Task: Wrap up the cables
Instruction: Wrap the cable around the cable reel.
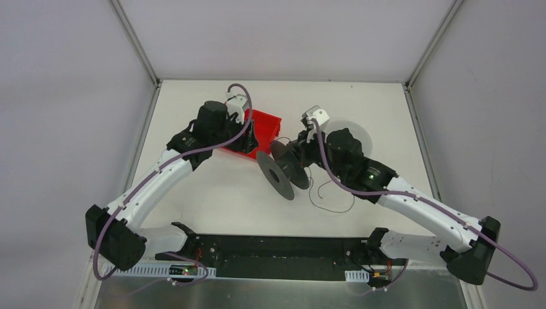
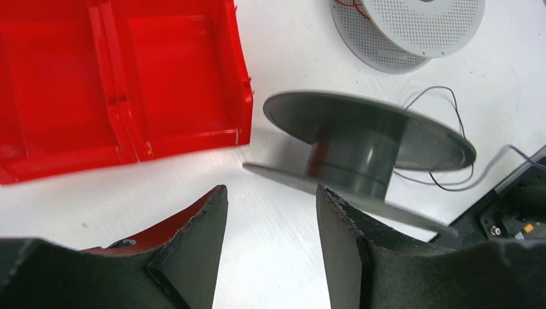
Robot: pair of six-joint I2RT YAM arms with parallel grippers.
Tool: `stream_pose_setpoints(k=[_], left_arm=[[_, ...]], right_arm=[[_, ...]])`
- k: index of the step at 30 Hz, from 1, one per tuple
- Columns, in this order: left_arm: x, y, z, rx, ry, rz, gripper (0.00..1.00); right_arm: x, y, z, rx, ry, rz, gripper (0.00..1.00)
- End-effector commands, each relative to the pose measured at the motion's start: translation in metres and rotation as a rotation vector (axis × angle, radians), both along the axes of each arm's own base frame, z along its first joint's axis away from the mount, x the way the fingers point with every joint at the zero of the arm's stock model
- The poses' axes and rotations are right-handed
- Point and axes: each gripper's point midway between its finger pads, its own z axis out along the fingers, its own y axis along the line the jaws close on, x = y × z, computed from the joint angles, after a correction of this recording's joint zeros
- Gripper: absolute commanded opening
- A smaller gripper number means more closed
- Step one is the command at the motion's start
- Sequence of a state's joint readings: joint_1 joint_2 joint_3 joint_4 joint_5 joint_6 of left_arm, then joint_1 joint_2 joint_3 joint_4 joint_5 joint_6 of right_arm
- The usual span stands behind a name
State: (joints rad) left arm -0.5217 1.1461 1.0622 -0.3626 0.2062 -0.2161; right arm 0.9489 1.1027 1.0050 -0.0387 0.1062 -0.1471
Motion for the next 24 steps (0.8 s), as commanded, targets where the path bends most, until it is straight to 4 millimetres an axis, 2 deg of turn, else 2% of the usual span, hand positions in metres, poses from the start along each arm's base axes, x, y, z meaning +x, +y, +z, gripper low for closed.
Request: stream_pose_setpoints(k=[1,3,6,11,14,19,21,24], left_arm=[[0.025,-0.015,-0.002,0.076,-0.016,-0.095,0.50],[0.026,-0.024,-0.005,0.067,0.011,-0.136,0.48],[0.015,-0.034,-0.014,0.027,0.071,-0.185,0.45],[-0.011,-0.042,-0.021,-0.034,0.147,-0.248,0.43],[-0.031,-0.047,-0.016,-0.076,0.176,-0.281,0.42],[-0.061,-0.058,0.004,-0.140,0.169,-0.350,0.42],[-0.063,-0.058,0.011,-0.148,0.146,-0.358,0.44],[-0.052,-0.047,0.017,-0.102,0.074,-0.302,0.48]], right_arm=[[-0.003,-0.055,0.020,0.015,0.080,-0.233,0.00],[-0.008,-0.081,0.019,-0.004,0.107,-0.319,0.00],[-0.022,-0.111,0.012,-0.009,0.145,-0.379,0.00],[-0.037,-0.135,-0.002,0.022,0.179,-0.416,0.00],[-0.043,-0.141,-0.009,0.034,0.200,-0.428,0.00],[-0.046,-0.137,-0.025,0.027,0.229,-0.410,0.00],[-0.045,-0.135,-0.027,0.021,0.228,-0.405,0.00],[-0.044,-0.131,-0.028,0.022,0.223,-0.391,0.00]])
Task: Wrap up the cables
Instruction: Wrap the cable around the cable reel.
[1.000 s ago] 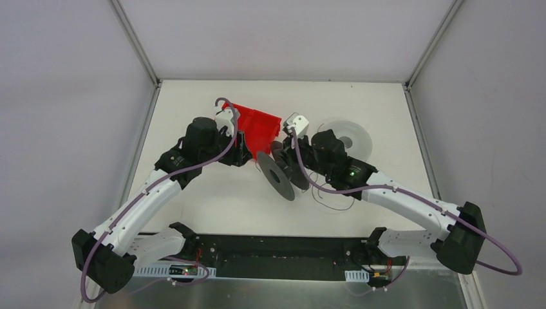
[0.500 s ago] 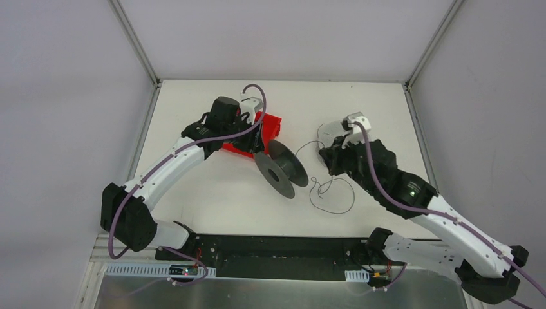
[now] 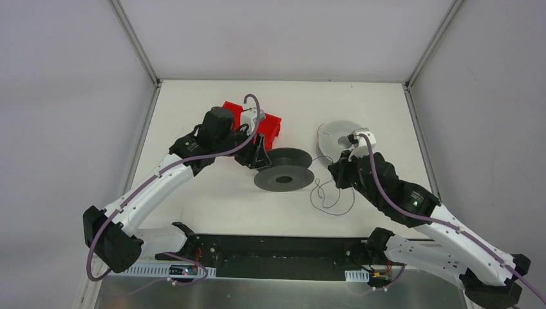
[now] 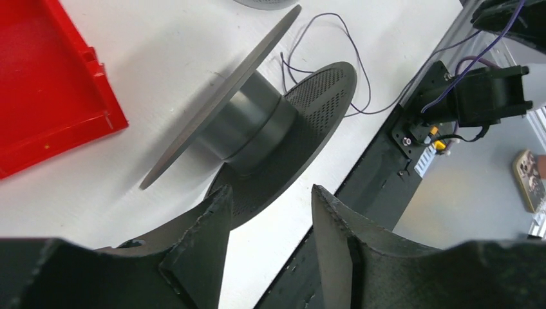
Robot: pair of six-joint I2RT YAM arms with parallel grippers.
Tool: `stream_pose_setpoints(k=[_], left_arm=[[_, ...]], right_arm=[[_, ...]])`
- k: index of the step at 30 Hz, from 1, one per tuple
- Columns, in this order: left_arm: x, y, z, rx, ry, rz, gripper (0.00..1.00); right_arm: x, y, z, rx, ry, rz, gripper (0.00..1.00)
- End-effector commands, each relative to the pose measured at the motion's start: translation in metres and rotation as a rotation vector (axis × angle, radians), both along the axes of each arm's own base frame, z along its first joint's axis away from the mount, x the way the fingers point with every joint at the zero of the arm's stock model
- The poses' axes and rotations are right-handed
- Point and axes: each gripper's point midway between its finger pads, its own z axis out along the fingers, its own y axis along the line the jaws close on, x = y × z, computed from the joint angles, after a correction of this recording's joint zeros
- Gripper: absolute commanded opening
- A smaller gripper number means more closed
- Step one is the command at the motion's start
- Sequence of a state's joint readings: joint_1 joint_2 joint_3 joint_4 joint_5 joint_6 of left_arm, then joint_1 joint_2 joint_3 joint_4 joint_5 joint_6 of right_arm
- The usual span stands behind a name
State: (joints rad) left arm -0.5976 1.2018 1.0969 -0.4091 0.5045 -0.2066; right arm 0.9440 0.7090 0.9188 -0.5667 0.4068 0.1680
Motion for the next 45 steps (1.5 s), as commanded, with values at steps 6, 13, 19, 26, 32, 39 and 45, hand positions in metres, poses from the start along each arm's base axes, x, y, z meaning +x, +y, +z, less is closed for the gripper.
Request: stream_pose_setpoints(k=[6,13,19,26,32,39,45], left_arm=[[0.026,0.026,0.024,0.100,-0.232,0.083,0.52],[0.052,0.004,0.018,0.180,-0.335,-0.096,0.55],[0.054,-0.034,0.003,0.119,-0.311,-0.321,0.53],[0.046,-0.045,-0.017,0.086,-0.179,-0.341,0.31],[0.032,-0.019,-0.011,0.140,-0.162,-0.161,0.00],[0.002,0.013,-0.015,0.248,-0.250,-0.015,0.00],[-0.003,0.034,-0.015,0.256,-0.265,0.088,0.00]], right_arm=[[0.004,0.014,0.006,0.036,-0.047,0.050,0.00],[0.003,0.019,0.015,0.077,-0.074,0.076,0.00],[0.001,0.015,0.017,0.090,-0.091,0.076,0.00],[0.000,0.006,0.025,0.086,-0.130,0.068,0.00],[0.005,0.011,0.037,0.057,-0.179,0.094,0.00],[0.019,0.052,0.061,0.021,-0.318,0.254,0.00],[0.042,0.093,0.079,-0.045,-0.427,0.381,0.00]])
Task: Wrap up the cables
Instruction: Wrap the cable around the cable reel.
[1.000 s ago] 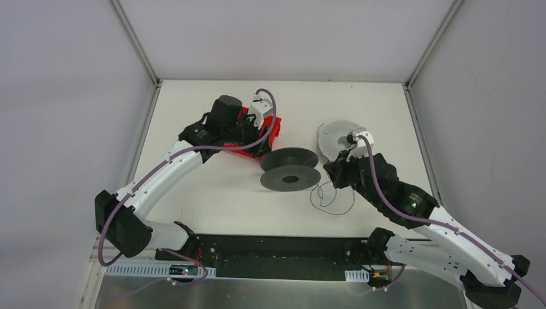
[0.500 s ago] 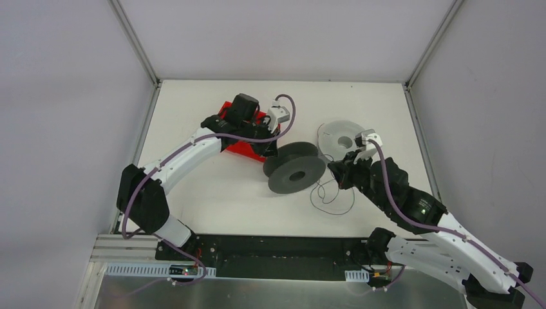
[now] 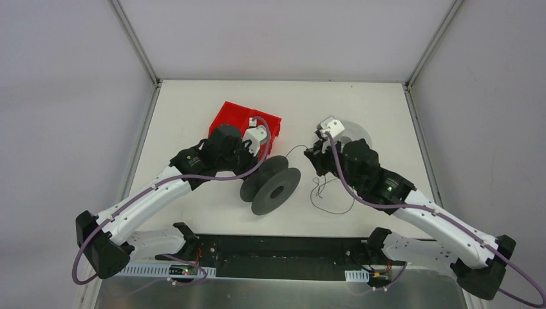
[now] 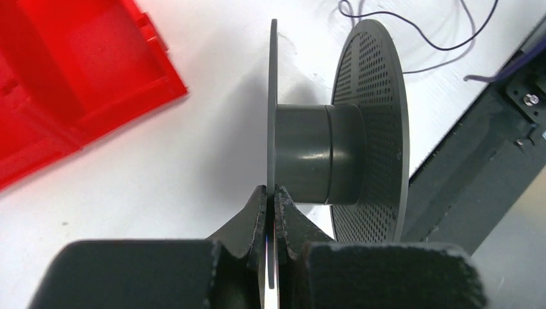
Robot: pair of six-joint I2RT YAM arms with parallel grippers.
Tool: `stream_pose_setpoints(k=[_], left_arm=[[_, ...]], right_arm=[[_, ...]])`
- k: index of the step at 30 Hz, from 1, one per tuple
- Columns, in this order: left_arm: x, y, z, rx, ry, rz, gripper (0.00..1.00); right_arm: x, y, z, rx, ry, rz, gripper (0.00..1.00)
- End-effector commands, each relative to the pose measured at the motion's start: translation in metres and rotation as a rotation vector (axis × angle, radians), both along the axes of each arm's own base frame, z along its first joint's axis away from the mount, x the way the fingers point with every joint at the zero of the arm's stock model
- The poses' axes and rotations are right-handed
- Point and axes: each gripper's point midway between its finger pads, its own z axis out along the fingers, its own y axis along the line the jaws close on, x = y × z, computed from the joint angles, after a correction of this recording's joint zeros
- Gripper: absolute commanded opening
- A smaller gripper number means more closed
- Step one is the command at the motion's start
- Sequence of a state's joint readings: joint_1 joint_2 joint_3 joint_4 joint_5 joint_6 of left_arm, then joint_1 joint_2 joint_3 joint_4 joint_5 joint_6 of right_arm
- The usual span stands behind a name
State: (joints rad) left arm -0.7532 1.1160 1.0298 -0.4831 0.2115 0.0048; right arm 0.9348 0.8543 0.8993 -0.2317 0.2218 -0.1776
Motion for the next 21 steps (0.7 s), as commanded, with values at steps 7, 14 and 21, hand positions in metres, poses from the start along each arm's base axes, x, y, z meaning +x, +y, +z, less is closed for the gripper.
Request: stream_pose_setpoints(k=[7,14,21], left_arm=[[0.009,0.009,0.009,-0.061,-0.021,0.148,0.00],[0.008,0.008,0.007,-0.087,0.004,0.178,0.16],[0.011,0.019,0.030,-0.160,-0.045,0.269,0.40]], right_arm=[[0.026,0.080,0.041,0.052,-0.202,0.292,0.00],[0.030,0.112,0.003,0.043,-0.146,0.392,0.00],[0.032,0.116,-0.025,0.016,-0.120,0.401,0.00]])
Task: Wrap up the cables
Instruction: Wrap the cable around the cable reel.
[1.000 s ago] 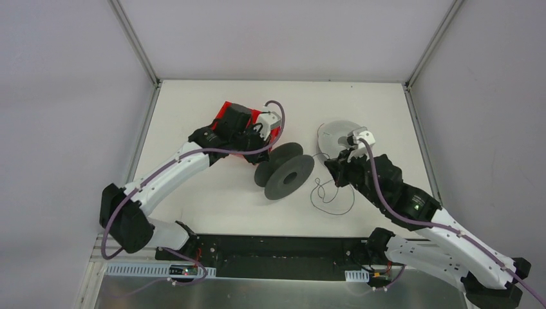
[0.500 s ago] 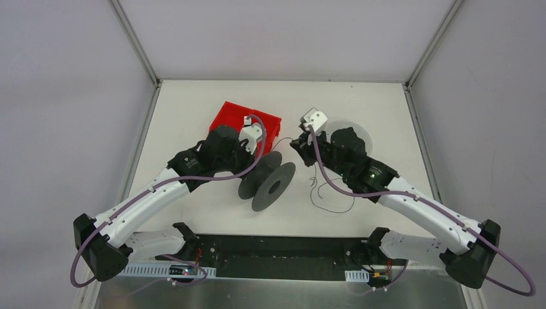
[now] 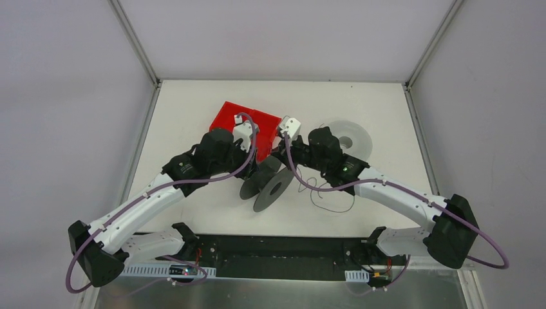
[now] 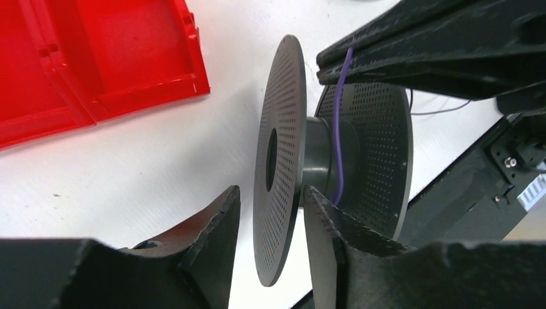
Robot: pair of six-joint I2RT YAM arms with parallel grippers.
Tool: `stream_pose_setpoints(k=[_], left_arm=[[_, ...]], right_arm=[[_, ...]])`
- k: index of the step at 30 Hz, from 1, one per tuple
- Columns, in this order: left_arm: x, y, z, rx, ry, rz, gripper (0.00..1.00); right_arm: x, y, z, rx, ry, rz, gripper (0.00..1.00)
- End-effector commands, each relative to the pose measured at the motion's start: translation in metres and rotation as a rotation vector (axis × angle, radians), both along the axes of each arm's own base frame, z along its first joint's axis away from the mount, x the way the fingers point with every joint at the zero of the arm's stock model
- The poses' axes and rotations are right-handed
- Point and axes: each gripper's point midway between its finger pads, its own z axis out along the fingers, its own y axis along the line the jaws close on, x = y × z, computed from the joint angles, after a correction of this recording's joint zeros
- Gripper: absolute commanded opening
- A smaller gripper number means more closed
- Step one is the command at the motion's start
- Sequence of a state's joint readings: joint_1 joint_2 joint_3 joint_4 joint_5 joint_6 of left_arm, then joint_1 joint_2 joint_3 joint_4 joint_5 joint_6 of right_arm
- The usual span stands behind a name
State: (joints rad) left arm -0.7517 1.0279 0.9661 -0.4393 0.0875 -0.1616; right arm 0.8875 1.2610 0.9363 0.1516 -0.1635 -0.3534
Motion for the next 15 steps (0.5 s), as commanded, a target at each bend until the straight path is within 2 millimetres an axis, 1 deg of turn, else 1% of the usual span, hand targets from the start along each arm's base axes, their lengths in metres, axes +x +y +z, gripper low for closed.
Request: stream_pose_setpoints(k=[1,4,7,11,13,15], left_arm=[[0.006,0.004,0.024,-0.081,-0.048,0.084,0.41],[0.006,0.007,0.027,-0.106,-0.036,0.124,0.43],[0.006,0.008,0.035,-0.145,-0.033,0.142,0.45],[0.001,0.005,0.050,-0.189,-0.048,0.112,0.49],[-0.002,0.003,0.053,-0.199,-0.052,0.093,0.52],[-0.004,-0.001,0.051,-0.197,-0.048,0.058,0.54]], right_arm=[[0.002,0.006,0.010,0.050,-0.060,0.030,0.00],[0.002,0.004,0.001,0.038,-0.057,0.026,0.00],[0.000,0.003,-0.006,0.024,-0.052,0.029,0.00],[0.001,0.000,-0.013,0.008,-0.052,0.018,0.00],[0.002,0.000,-0.014,0.005,-0.050,0.015,0.00],[0.002,0.000,-0.014,0.006,-0.047,0.012,0.00]])
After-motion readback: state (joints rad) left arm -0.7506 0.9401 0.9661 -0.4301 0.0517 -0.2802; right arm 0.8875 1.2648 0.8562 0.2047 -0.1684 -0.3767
